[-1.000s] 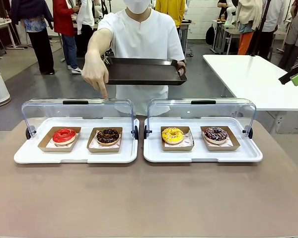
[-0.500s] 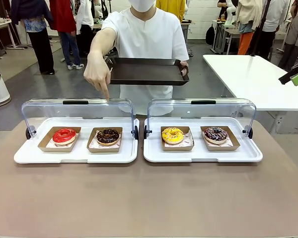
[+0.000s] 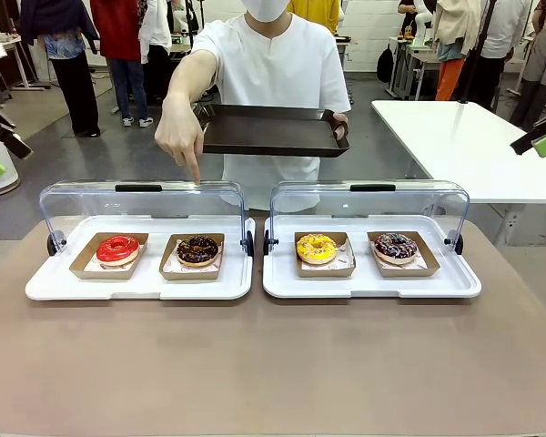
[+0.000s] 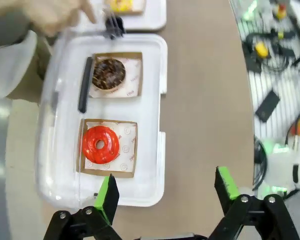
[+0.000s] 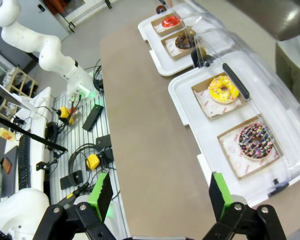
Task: Provide the desired donut to the person.
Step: Pick up and lift the Paper togo box containing the Donut pointed at by the person.
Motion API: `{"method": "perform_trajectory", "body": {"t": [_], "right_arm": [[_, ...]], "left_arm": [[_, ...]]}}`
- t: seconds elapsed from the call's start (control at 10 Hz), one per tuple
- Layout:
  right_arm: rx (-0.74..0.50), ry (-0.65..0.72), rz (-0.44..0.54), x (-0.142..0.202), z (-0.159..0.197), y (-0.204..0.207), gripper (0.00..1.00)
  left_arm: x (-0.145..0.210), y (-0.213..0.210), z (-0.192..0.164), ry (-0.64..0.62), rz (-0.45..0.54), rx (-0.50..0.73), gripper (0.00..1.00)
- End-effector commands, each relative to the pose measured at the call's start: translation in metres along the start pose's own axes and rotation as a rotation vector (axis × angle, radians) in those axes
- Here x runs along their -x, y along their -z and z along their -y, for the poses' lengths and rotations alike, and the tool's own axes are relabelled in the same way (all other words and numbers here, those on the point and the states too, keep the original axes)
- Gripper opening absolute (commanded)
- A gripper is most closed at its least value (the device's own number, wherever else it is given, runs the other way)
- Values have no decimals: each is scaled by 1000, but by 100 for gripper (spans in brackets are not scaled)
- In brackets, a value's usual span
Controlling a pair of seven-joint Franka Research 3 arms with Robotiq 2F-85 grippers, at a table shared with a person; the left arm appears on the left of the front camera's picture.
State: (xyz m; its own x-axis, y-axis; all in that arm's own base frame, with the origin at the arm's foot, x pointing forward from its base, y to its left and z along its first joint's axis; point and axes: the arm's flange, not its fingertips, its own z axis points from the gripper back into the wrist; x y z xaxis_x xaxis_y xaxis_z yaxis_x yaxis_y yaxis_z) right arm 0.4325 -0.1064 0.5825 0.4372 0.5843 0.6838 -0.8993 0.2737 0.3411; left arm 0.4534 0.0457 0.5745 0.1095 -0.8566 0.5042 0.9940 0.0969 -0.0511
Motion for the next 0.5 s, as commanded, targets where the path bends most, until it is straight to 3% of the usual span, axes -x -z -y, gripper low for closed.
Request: {"method": "perform_trajectory", "body": {"t": [0.0,0.1,0.4], "right_arm": [[1,7,0,-1,0,0,100],[1,7,0,-1,0,0,100],[1,7,0,-1,0,0,100]], "left_arm": [[-31,31,8,90,-211,-54,100],[-45,49,8,118,-263,-64,100],[-79,101,4,121,-283,-70,100]]}}
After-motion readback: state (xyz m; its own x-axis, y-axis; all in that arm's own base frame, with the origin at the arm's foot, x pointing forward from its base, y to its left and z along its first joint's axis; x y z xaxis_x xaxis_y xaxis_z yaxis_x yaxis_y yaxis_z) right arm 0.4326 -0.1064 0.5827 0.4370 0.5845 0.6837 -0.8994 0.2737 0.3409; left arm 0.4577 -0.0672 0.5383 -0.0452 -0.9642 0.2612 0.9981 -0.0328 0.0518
